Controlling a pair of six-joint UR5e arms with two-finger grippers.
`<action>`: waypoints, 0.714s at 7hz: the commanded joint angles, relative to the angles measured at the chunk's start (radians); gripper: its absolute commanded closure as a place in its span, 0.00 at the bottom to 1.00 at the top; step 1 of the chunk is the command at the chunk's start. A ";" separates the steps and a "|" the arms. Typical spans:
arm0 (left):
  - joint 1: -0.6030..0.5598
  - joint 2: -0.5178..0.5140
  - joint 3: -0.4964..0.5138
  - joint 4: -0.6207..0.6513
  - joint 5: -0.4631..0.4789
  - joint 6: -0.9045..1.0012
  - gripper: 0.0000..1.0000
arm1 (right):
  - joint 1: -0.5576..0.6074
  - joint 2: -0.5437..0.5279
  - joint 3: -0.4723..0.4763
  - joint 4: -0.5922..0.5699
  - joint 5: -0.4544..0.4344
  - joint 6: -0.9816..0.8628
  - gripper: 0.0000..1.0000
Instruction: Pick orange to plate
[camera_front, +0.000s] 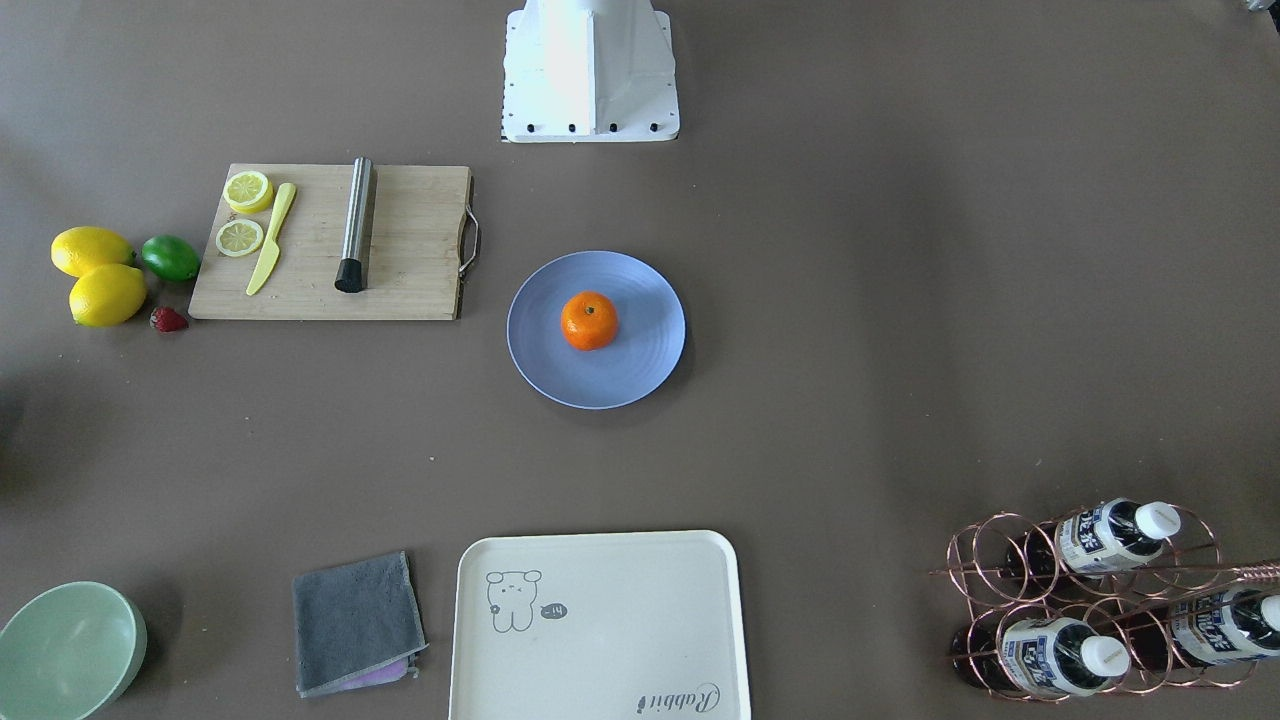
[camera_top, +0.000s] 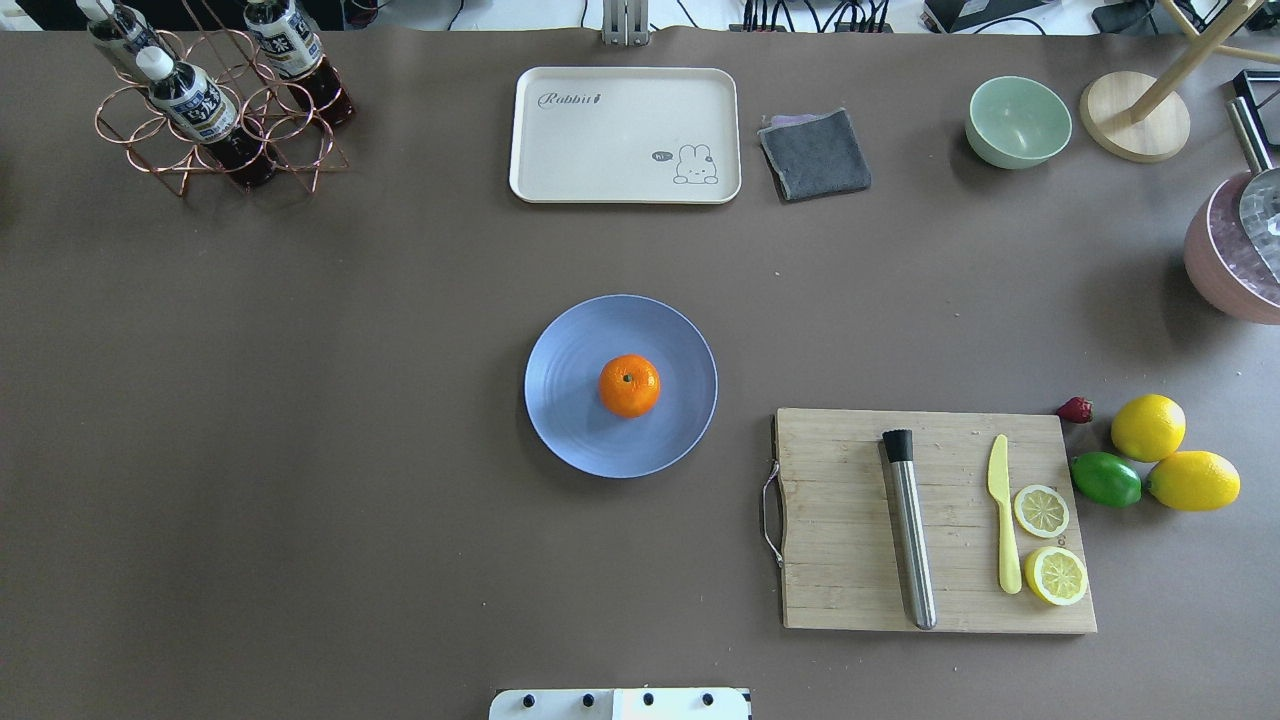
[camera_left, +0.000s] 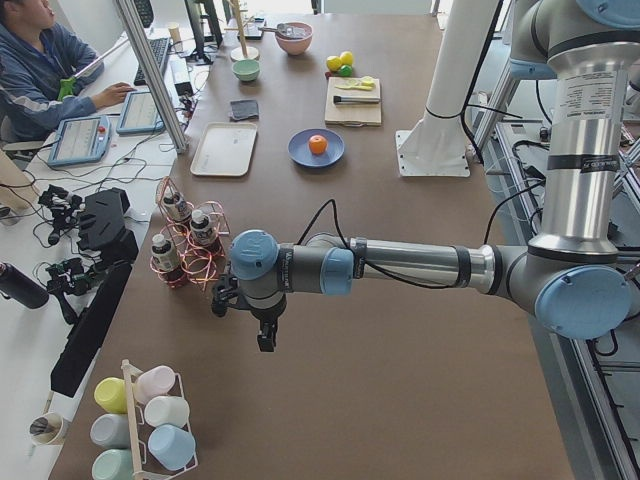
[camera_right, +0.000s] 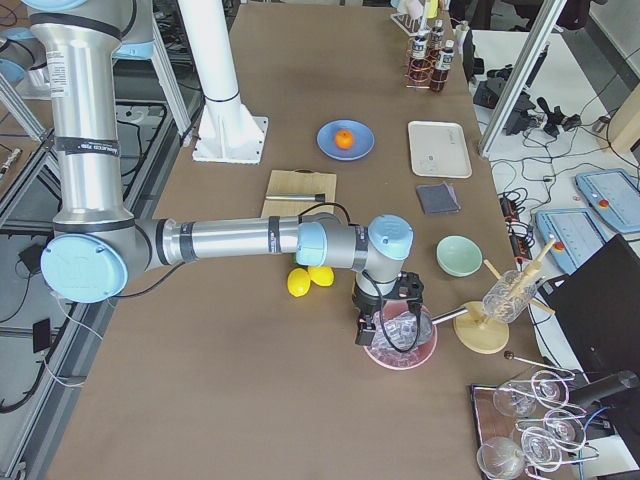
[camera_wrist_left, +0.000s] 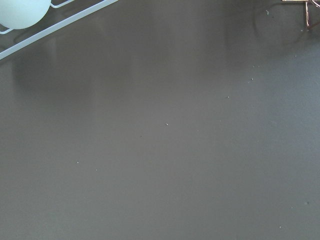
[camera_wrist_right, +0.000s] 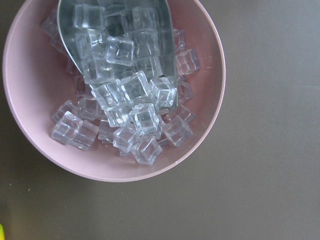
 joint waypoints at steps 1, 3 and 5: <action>0.000 0.000 -0.001 -0.001 0.000 0.000 0.02 | 0.001 0.001 0.004 0.001 0.004 0.001 0.00; 0.000 0.002 -0.001 -0.001 0.000 0.000 0.02 | 0.009 0.004 0.003 0.001 0.022 0.001 0.00; 0.000 0.008 0.002 -0.001 -0.003 -0.001 0.02 | 0.039 -0.005 -0.002 0.001 0.056 0.001 0.00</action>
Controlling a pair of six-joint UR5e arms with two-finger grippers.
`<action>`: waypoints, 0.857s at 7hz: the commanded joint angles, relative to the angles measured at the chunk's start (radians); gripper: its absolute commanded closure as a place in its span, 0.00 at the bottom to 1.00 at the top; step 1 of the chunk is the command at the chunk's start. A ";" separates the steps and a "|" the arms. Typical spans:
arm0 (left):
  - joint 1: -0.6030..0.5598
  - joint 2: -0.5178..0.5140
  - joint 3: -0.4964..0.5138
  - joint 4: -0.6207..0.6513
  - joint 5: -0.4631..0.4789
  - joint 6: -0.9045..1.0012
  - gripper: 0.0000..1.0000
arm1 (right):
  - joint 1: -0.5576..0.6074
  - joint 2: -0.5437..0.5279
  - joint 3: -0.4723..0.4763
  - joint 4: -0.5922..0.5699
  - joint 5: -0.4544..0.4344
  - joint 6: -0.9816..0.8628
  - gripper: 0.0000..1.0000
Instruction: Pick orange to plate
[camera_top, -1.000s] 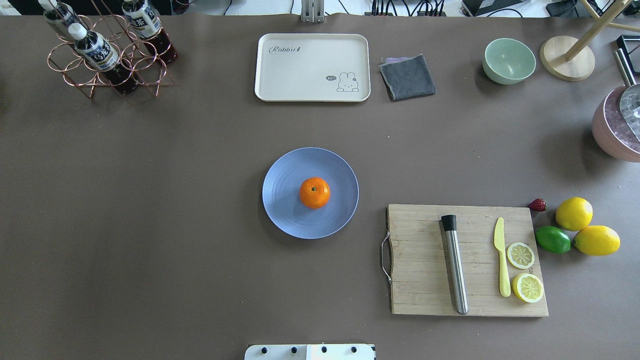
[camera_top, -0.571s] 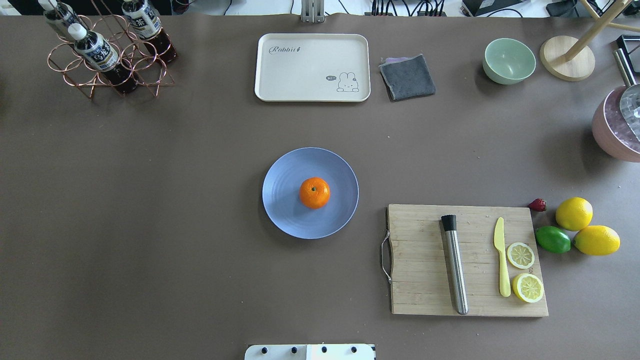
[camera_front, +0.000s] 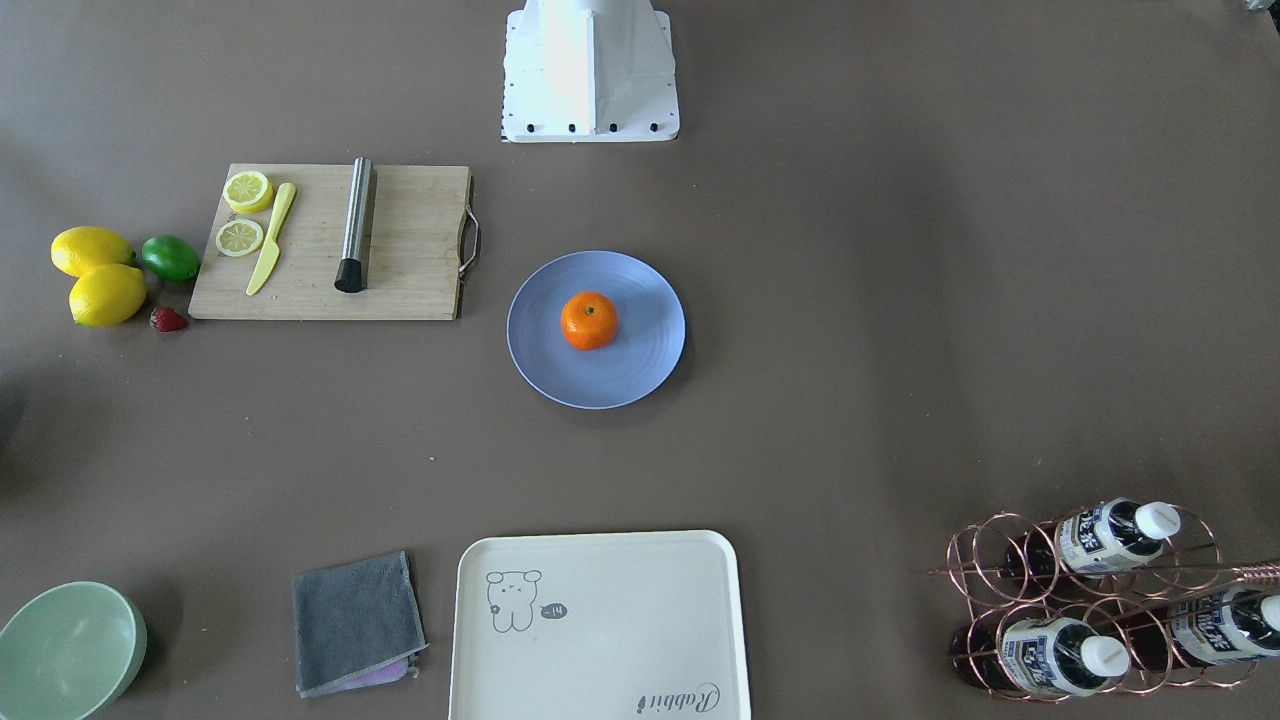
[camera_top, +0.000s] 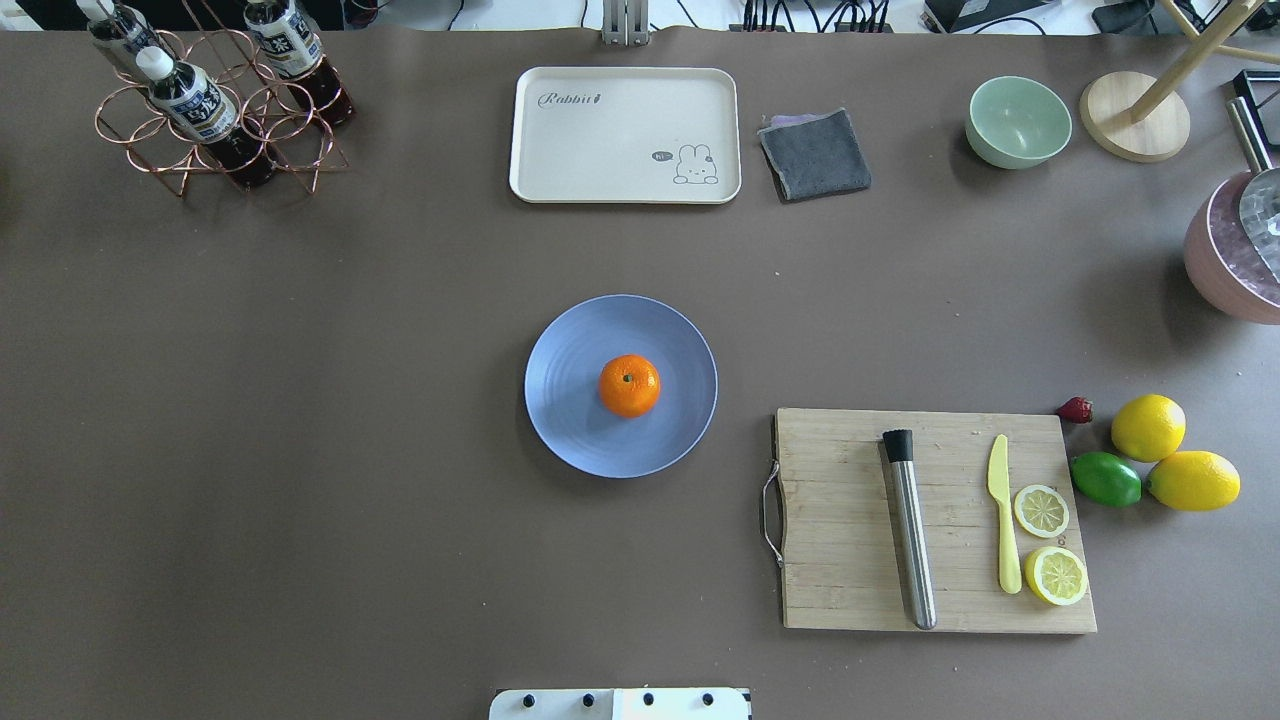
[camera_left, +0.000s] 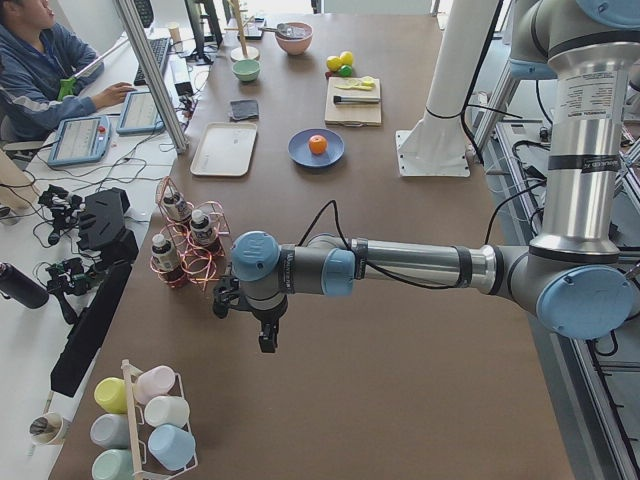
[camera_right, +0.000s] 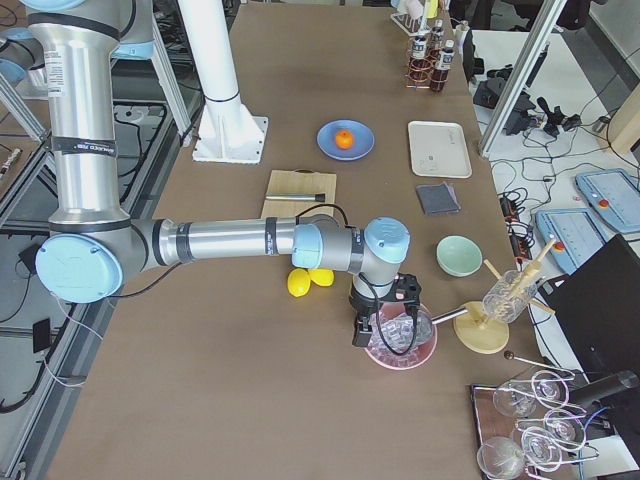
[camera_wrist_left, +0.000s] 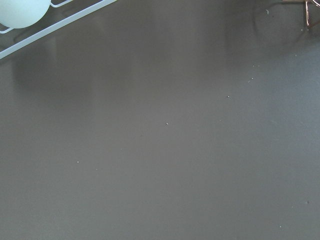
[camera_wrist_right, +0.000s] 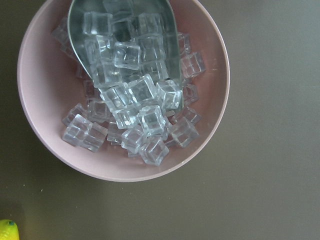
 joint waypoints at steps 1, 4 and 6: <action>0.000 0.002 0.001 0.001 -0.002 -0.003 0.02 | 0.054 -0.021 -0.005 0.000 0.017 -0.001 0.00; -0.003 0.003 0.001 -0.007 -0.002 -0.003 0.02 | 0.088 -0.035 -0.005 0.000 0.017 -0.003 0.00; -0.003 -0.001 0.001 -0.007 -0.001 -0.003 0.02 | 0.088 -0.035 -0.005 0.000 0.017 -0.003 0.00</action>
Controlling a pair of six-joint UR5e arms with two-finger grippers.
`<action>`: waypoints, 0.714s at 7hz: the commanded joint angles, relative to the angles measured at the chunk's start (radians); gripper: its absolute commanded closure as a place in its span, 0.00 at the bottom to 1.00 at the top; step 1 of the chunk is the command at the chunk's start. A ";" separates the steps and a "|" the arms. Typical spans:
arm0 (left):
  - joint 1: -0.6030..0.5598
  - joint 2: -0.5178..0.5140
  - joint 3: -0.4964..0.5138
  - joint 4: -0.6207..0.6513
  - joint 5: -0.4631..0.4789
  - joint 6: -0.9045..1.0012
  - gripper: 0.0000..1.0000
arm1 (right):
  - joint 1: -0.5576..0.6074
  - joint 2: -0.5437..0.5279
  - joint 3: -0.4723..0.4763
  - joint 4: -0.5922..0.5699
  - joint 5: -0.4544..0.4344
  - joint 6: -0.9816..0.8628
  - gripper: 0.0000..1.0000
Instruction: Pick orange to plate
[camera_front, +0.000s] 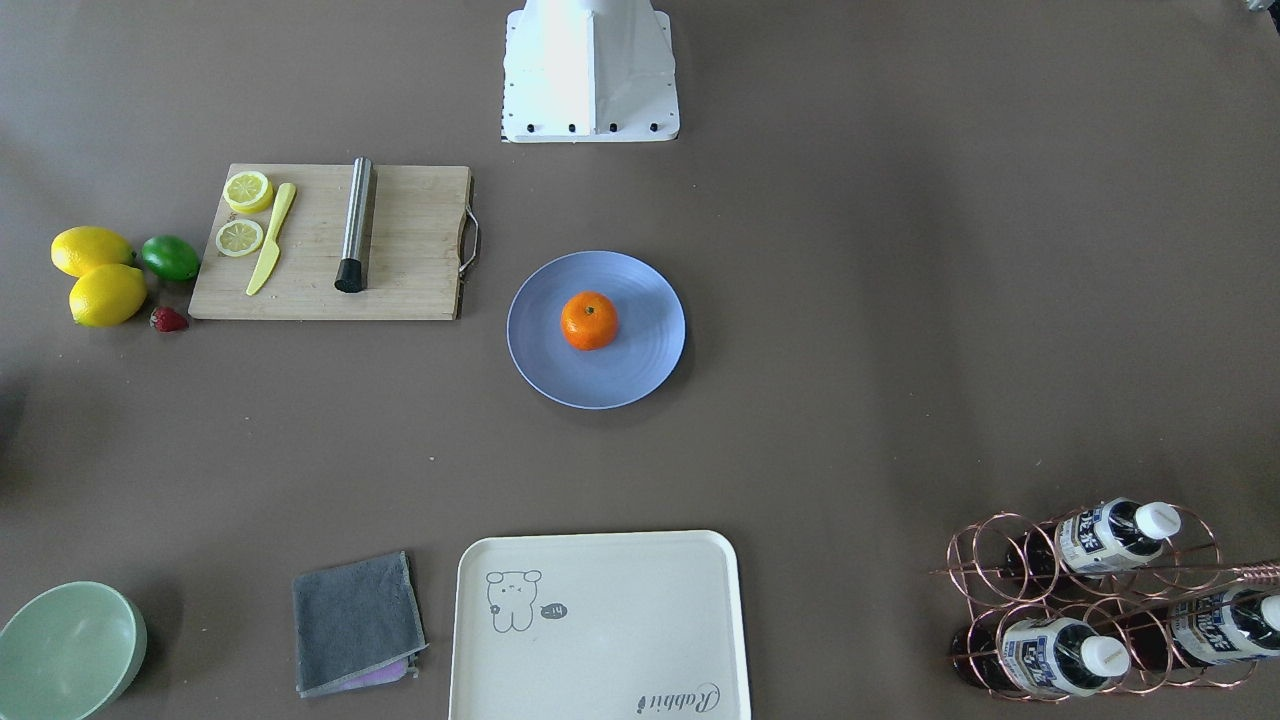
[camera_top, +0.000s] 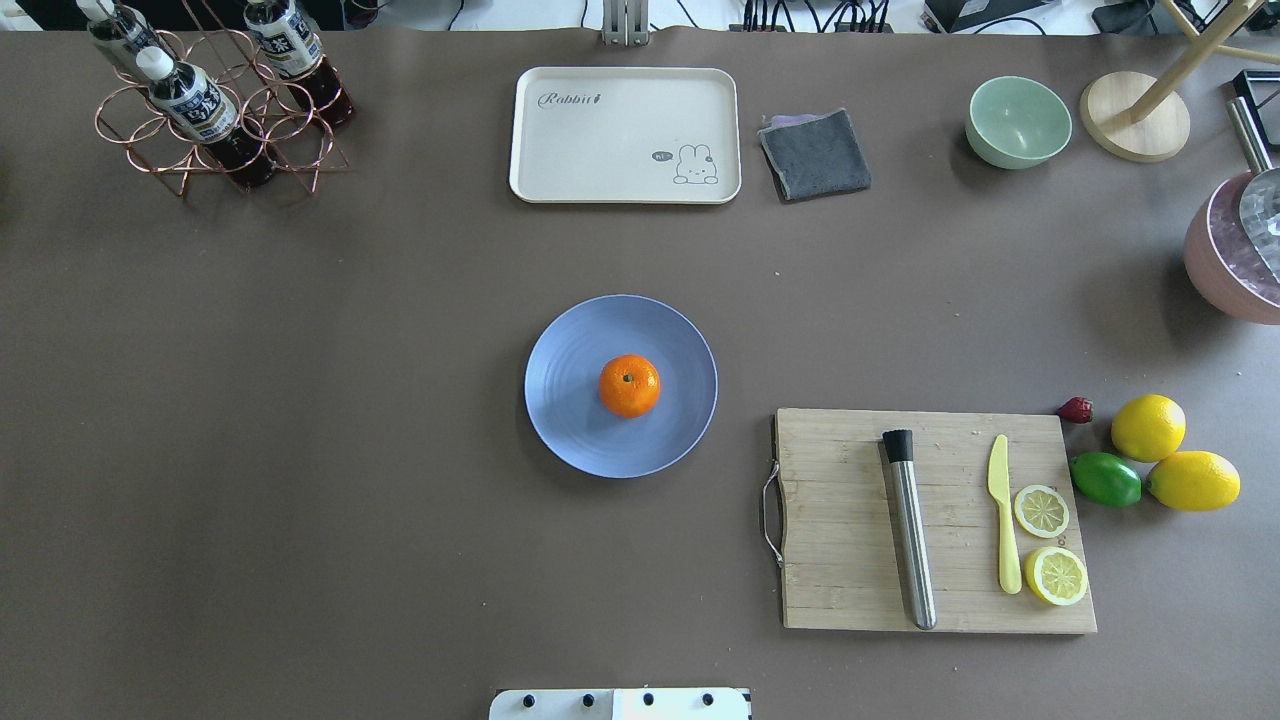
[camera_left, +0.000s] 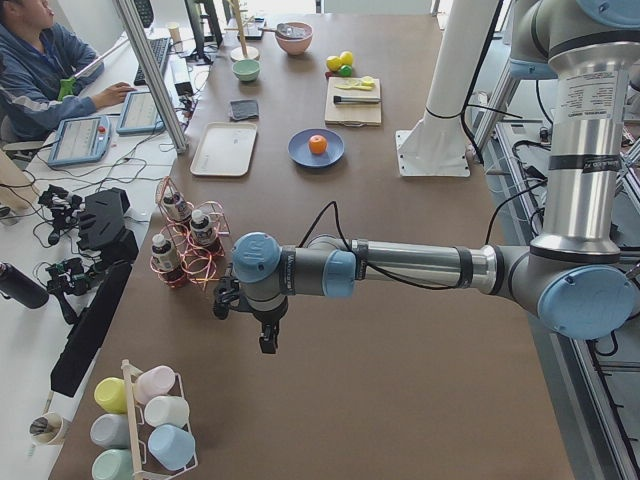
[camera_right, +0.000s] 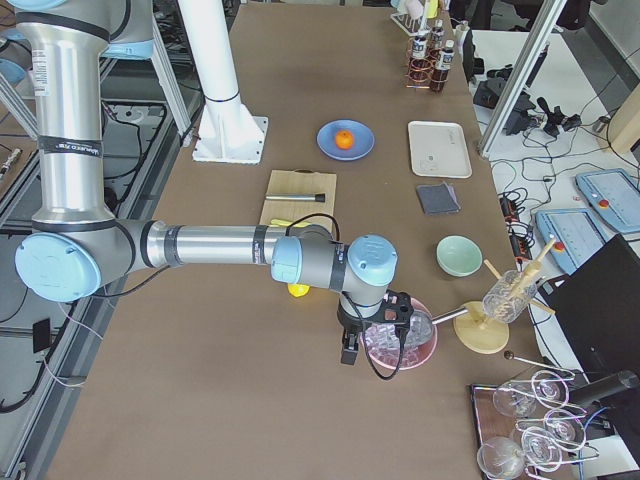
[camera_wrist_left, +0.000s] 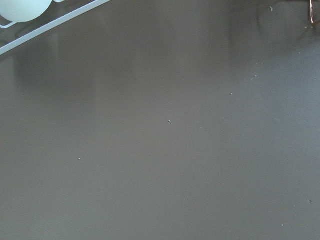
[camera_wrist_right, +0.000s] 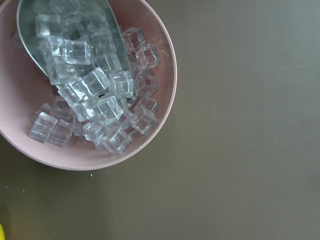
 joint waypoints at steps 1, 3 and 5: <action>0.000 -0.001 0.001 0.000 0.000 0.000 0.02 | 0.001 0.000 0.001 0.000 0.002 0.000 0.00; 0.000 0.000 0.001 0.000 -0.001 0.000 0.02 | 0.001 0.000 0.003 0.000 0.002 0.000 0.00; 0.000 0.002 0.000 0.000 -0.004 0.000 0.02 | 0.001 0.000 0.008 0.000 0.002 0.000 0.00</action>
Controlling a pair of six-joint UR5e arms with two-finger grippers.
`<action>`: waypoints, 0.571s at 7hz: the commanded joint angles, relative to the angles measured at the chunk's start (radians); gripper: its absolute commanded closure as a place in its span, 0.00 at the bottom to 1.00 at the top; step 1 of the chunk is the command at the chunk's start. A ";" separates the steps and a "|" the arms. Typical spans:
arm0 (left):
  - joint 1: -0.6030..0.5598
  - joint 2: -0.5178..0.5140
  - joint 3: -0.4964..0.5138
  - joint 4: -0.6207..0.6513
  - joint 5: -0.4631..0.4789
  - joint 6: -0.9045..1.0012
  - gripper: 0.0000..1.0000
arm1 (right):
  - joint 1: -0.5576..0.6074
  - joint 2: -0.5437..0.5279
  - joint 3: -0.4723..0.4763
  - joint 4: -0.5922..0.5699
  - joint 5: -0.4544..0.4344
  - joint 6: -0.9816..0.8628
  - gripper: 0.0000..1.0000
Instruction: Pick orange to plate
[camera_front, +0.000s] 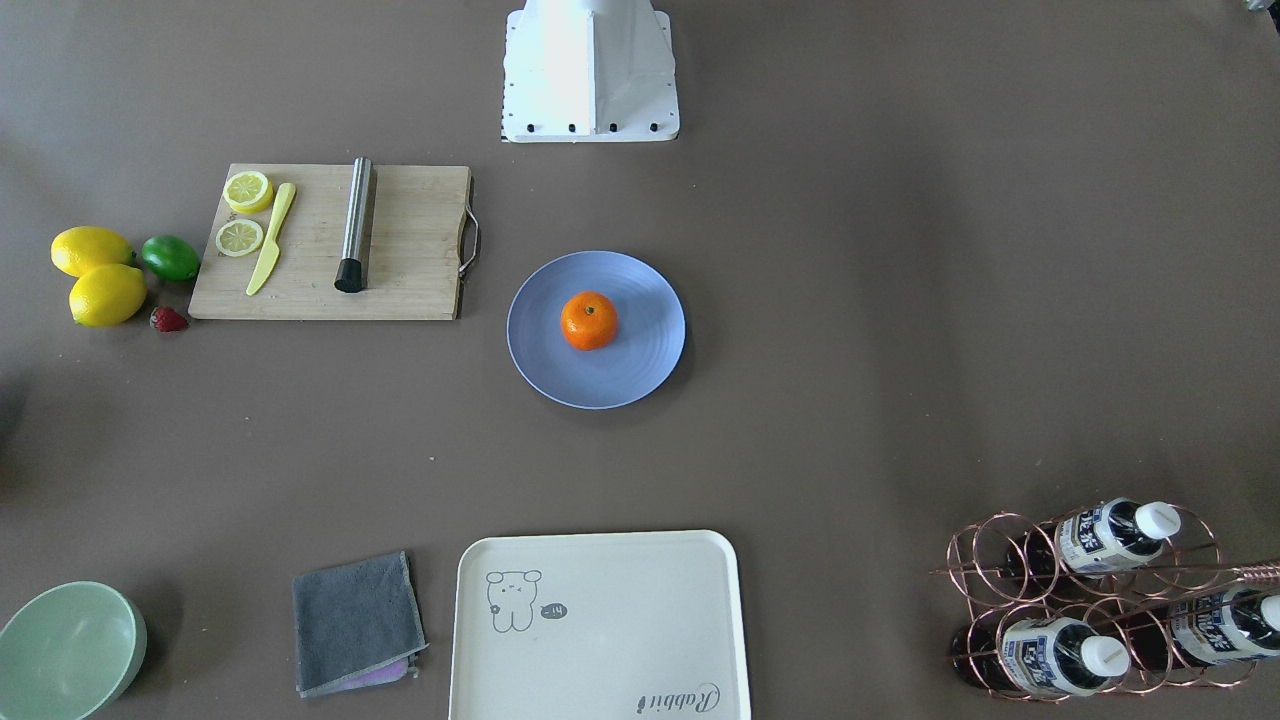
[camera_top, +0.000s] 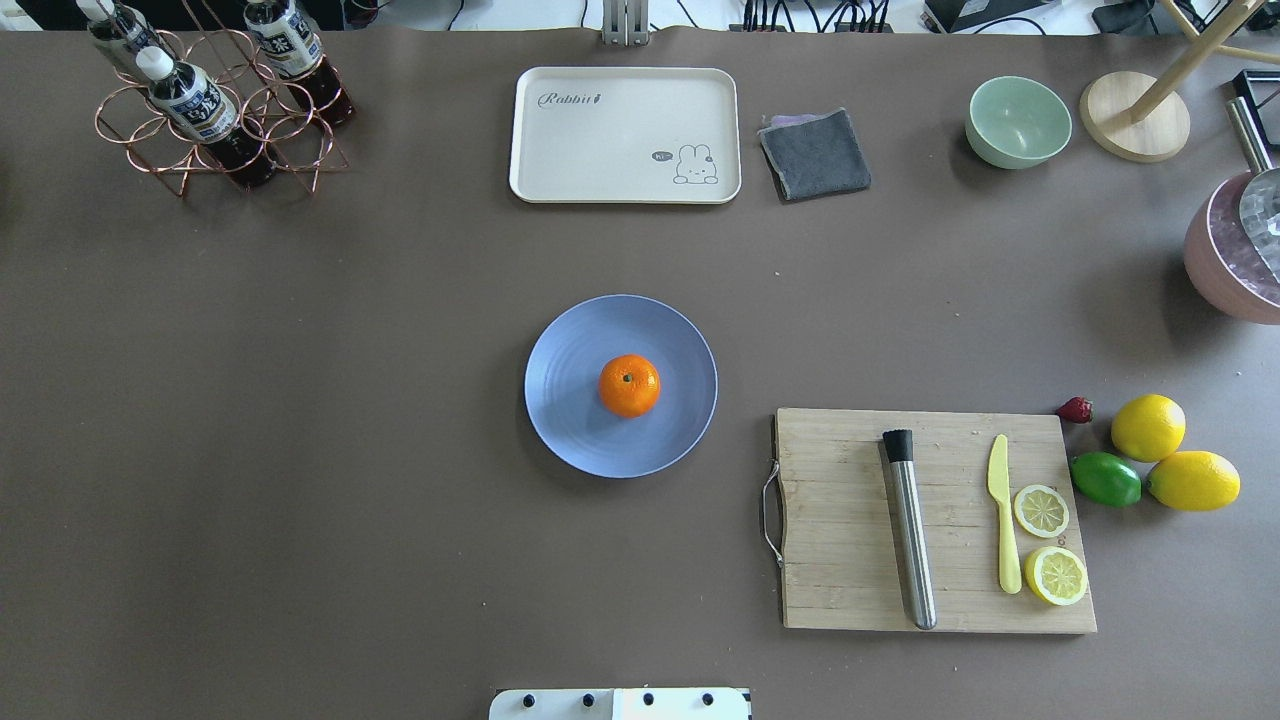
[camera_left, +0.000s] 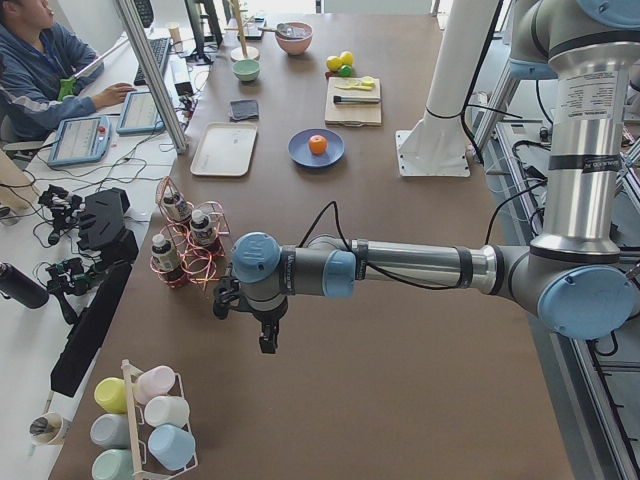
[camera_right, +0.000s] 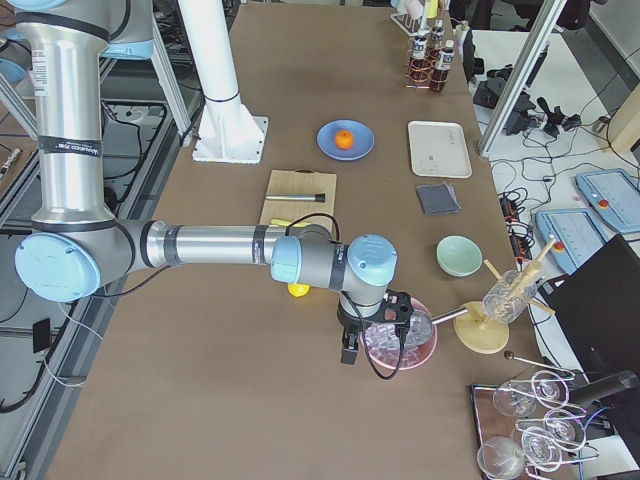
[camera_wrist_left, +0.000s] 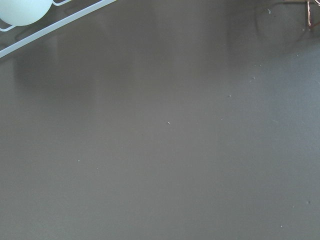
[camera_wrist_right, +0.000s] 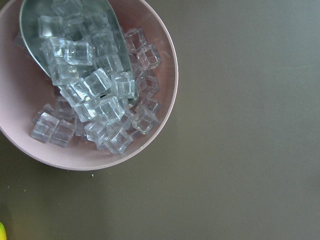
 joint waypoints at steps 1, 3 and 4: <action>0.000 0.001 0.001 0.000 -0.002 0.000 0.02 | 0.000 -0.002 0.004 0.000 0.002 0.000 0.00; 0.000 0.004 0.001 0.000 -0.003 0.000 0.02 | 0.000 -0.002 0.004 0.002 0.002 -0.002 0.00; 0.000 0.005 0.001 0.002 -0.003 -0.002 0.02 | 0.000 -0.002 0.006 0.000 0.002 0.000 0.00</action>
